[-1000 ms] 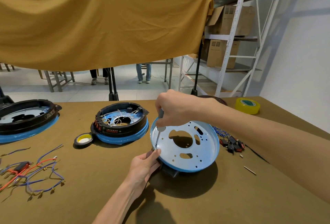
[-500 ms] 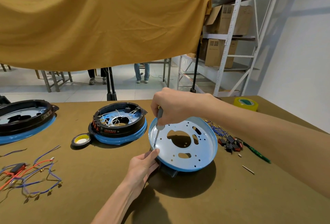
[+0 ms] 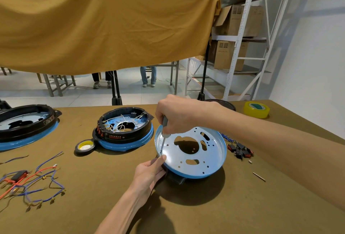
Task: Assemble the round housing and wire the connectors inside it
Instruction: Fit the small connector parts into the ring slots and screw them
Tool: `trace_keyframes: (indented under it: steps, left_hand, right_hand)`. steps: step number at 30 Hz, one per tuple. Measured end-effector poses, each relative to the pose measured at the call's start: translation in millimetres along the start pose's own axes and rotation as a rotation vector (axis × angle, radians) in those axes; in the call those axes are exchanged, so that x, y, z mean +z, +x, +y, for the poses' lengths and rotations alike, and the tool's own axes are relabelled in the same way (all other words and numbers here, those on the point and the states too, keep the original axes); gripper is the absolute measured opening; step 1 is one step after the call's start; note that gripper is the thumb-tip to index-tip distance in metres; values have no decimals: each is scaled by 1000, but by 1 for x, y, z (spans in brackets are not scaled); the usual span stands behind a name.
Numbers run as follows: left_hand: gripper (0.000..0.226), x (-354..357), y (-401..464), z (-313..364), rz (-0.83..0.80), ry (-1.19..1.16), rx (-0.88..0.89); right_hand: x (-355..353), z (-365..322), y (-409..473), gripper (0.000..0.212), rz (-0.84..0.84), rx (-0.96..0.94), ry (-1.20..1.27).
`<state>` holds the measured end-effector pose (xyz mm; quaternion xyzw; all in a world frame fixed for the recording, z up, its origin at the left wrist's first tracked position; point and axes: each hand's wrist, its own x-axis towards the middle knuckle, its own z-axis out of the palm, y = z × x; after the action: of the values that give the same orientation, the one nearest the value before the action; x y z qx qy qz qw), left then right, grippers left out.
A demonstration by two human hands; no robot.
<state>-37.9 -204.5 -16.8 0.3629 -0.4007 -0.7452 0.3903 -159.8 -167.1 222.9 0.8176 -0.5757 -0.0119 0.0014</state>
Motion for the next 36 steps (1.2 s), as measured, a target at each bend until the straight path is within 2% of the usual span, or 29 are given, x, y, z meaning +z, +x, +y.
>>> trace_keyframes:
  steps: [2,7,10,14,18,21,23,25,27,29,31,34,36]
  left_hand:
    - [35,0,0,0,5,-1,-2]
    - [33,0,-1,1,-2,2,-14]
    - [34,0,-1,2,0,10,-29]
    - [32,0,-3,3,15,12,-33]
    - [42,2,-3,3,32,24,-37]
    - [47,6,-4,5,59,28,-29]
    - [42,9,-6,4,83,14,-14]
    - [36,11,-6,4,101,17,12]
    - [40,12,-7,4,112,20,23]
    - [47,14,-9,5,107,23,38]
    - [50,14,-9,6,118,35,46]
    - [35,13,-7,5,125,52,51]
    - [35,11,-6,5,124,63,38]
  right_hand:
    - [1,-1,-2,12,5,-1,-15]
    - [-1,-3,-3,11,9,-11,-20]
    - [-1,-5,-2,3,11,-17,-11]
    - [0,-5,-3,10,15,-10,-3]
    - [3,-2,-4,5,23,-9,7]
    - [6,0,-4,12,27,8,30]
    - [3,12,-11,18,36,36,73]
    - [0,34,-24,22,105,104,257]
    - [5,61,-46,29,258,195,571]
    - [27,87,-67,39,392,326,772]
    - [65,106,-84,37,457,487,803]
    - [129,126,-103,29,576,751,732]
    - [163,134,-114,24,672,889,737]
